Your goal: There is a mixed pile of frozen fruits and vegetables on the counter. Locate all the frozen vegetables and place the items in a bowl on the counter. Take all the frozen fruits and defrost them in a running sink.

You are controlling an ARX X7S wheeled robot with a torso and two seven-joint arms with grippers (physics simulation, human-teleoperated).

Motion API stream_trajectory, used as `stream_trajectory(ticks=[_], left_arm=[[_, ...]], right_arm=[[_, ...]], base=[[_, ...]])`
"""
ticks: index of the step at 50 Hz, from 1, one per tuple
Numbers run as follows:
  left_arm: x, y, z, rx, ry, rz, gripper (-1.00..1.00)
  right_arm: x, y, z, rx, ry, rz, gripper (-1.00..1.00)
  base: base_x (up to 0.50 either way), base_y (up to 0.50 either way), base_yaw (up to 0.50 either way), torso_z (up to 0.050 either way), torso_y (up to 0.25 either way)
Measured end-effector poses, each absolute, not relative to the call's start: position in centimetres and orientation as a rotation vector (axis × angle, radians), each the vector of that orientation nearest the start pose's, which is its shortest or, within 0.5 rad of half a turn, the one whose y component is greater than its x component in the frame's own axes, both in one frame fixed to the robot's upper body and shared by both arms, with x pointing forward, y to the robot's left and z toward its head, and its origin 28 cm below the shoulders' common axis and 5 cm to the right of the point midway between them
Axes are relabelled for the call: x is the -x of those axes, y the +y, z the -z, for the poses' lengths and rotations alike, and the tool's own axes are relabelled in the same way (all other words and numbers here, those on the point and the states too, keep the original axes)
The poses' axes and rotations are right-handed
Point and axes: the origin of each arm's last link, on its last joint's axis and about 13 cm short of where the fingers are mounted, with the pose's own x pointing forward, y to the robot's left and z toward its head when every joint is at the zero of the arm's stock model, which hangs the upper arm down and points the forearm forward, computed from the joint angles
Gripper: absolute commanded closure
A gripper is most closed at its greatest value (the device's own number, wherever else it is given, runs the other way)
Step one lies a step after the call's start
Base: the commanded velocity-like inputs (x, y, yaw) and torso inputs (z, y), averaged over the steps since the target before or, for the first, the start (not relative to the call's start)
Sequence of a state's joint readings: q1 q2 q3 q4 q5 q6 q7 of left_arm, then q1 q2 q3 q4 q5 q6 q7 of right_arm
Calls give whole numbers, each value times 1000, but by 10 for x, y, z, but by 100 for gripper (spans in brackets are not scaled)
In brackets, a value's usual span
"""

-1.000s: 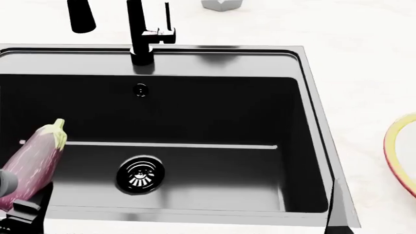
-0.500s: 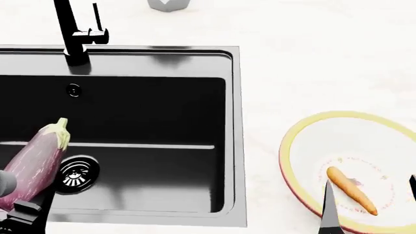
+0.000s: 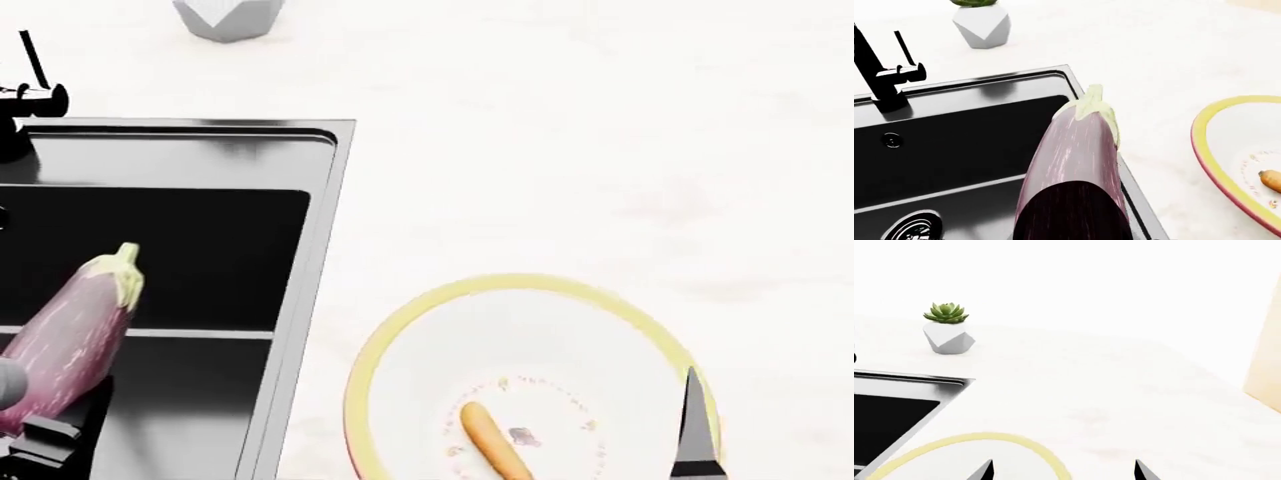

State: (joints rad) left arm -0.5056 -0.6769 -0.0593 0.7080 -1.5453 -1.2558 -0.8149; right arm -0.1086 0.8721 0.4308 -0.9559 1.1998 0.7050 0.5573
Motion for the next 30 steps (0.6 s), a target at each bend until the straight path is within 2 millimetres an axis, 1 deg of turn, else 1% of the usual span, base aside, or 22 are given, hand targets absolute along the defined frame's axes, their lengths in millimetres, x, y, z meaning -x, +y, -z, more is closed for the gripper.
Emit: stream_trajectory(ticks=[8, 15, 20, 24, 30], left_arm=[[-183, 248, -206, -94, 277, 218, 100], [-183, 246, -209, -96, 268, 228, 100], [-184, 244, -214, -104, 259, 233, 100], [-177, 248, -221, -96, 258, 262, 100], [-159, 262, -236, -81, 258, 320, 100]], right_arm=[[-137, -180, -200, 61, -42, -30, -100], [-137, -180, -197, 61, -34, -41, -100], [-138, -179, -194, 58, -20, -49, -100], [-138, -178, -193, 55, -7, -54, -100], [-137, -178, -193, 53, 1, -55, -100]], base=[[1, -500, 0, 0, 1], [0, 0, 0, 0, 0], [0, 0, 0, 0, 0], [0, 0, 0, 0, 3], [0, 0, 0, 0, 0]])
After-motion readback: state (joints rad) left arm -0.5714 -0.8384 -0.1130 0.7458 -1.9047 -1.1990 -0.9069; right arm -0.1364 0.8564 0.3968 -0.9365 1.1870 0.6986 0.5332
